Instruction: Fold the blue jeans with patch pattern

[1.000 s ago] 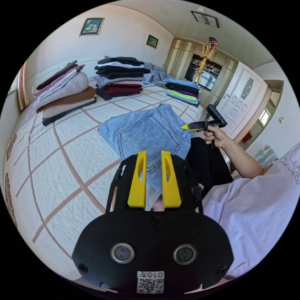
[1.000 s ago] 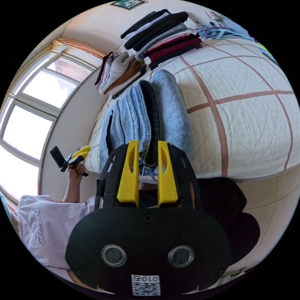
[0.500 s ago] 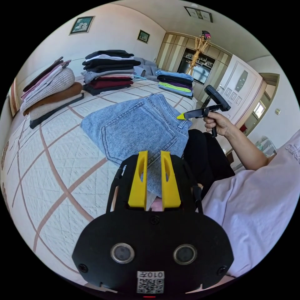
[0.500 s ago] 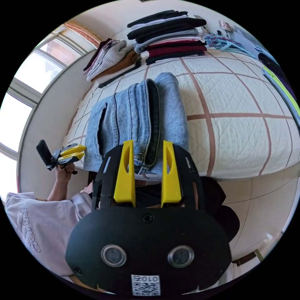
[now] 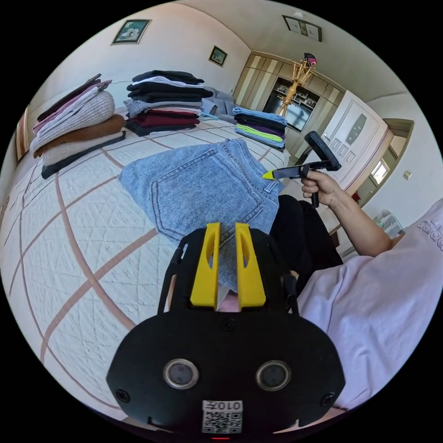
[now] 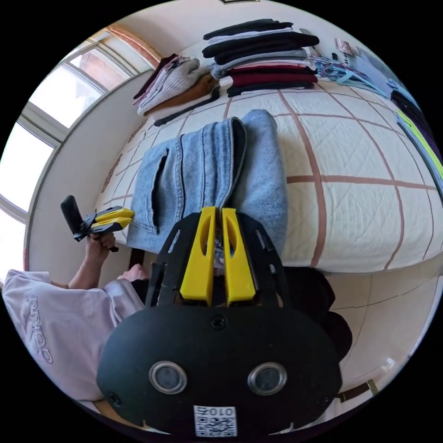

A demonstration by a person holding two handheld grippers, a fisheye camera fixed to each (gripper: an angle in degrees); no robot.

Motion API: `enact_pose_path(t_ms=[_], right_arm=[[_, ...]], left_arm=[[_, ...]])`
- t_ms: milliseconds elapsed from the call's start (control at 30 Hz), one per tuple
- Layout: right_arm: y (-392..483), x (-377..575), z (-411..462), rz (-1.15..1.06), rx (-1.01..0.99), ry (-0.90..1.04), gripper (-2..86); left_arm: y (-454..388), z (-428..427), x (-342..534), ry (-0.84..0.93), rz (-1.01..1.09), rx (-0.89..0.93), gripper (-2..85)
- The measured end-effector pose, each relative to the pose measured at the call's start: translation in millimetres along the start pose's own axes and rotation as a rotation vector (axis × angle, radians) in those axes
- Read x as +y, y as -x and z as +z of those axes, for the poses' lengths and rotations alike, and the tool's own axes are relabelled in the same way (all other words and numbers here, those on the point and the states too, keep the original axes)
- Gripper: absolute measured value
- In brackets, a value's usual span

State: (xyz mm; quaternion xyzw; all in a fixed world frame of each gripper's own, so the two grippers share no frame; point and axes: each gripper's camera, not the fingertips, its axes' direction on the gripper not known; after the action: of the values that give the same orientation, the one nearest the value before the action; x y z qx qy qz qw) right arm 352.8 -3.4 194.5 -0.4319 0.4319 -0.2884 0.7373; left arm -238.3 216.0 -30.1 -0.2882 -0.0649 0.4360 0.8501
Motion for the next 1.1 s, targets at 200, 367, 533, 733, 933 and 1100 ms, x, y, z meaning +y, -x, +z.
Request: enact_pose_path(t_ms=[200, 367, 533, 733, 933, 1100], right_arm=[[24.1, 2.7, -59.9, -0.111, 0.036, -0.134, 2.4], [-16.5, 6.8, 2.7, -0.004, 0.095, 0.031, 3.2], [-31.3, 26.9, -1.8, 0.052, -0.064, -0.071, 4.7], [10.3, 37.5, -47.4, -0.039, 0.032, -0.267, 6.0], [47.4, 24.2, -45.2, -0.181, 0.19, -0.365, 6.7], [39.6, -19.4, -6.9, -0.174, 0.231, -0.221, 8.0]], left_arm=[[-13.7, -3.1, -1.1, 0.035, 0.039, -0.065, 5.1], [-17.7, 15.8, 1.0, 0.097, 0.041, -0.088, 5.2], [-24.6, -9.7, 0.6, 0.045, 0.052, -0.079, 6.6], [-23.9, -16.3, -33.0, 0.023, 0.176, -0.255, 9.4], [6.4, 7.1, -67.7, -0.015, 0.154, -0.257, 10.8], [22.3, 38.3, -85.1, 0.062, 0.13, -0.257, 11.3]])
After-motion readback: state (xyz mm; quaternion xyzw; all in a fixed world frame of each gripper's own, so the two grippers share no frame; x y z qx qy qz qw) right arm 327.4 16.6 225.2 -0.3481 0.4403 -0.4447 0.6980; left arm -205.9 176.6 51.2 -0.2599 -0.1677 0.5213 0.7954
